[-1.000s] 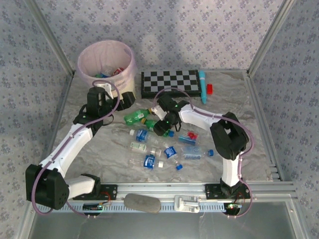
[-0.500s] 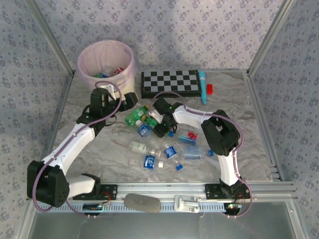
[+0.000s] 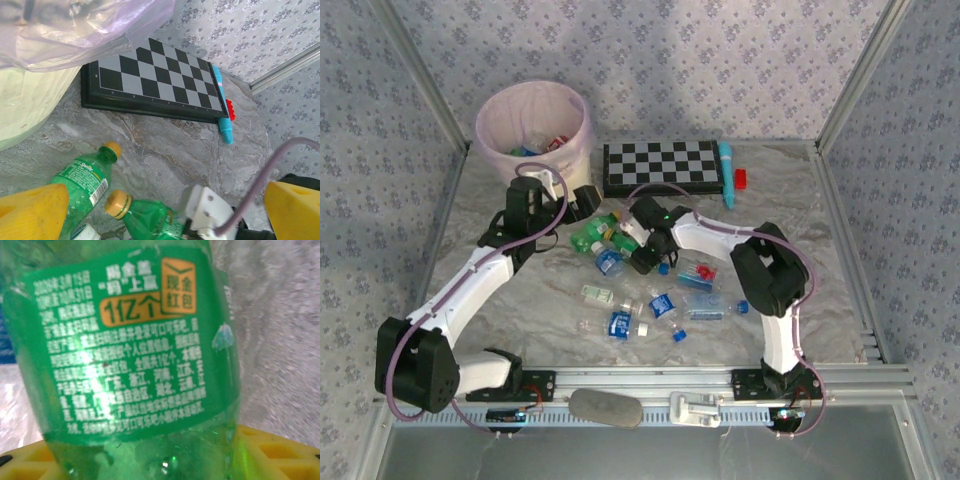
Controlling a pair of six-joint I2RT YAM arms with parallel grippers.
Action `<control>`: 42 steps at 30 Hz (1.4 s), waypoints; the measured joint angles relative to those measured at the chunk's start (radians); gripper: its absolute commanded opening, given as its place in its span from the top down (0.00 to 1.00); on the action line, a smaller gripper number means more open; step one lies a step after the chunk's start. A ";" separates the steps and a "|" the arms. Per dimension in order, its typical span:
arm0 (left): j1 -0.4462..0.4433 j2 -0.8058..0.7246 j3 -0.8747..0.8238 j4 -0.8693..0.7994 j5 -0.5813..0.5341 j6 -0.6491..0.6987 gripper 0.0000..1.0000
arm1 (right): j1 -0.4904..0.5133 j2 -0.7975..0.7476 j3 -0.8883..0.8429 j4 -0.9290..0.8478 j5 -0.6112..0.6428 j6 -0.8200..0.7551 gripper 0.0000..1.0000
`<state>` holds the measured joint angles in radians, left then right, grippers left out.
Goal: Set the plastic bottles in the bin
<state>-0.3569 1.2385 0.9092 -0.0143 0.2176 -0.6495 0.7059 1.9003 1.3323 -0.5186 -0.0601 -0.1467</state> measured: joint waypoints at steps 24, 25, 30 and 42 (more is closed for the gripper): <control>-0.151 0.143 0.001 0.298 0.063 -0.261 0.00 | -0.161 -0.380 -0.319 0.531 -0.388 0.351 0.59; -0.155 0.151 0.001 0.304 0.066 -0.264 0.00 | -0.161 -0.385 -0.322 0.545 -0.401 0.362 0.59; -0.174 0.184 0.016 0.330 0.081 -0.287 0.00 | -0.163 -0.390 -0.340 0.596 -0.441 0.402 0.59; -0.222 0.275 0.067 0.385 0.133 -0.333 0.25 | -0.165 -0.390 -0.351 0.655 -0.480 0.439 0.60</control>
<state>-0.5793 1.5135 0.9760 0.3702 0.3508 -0.9825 0.5407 1.5101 0.9810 0.1368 -0.5396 0.2924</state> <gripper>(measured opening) 0.818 0.613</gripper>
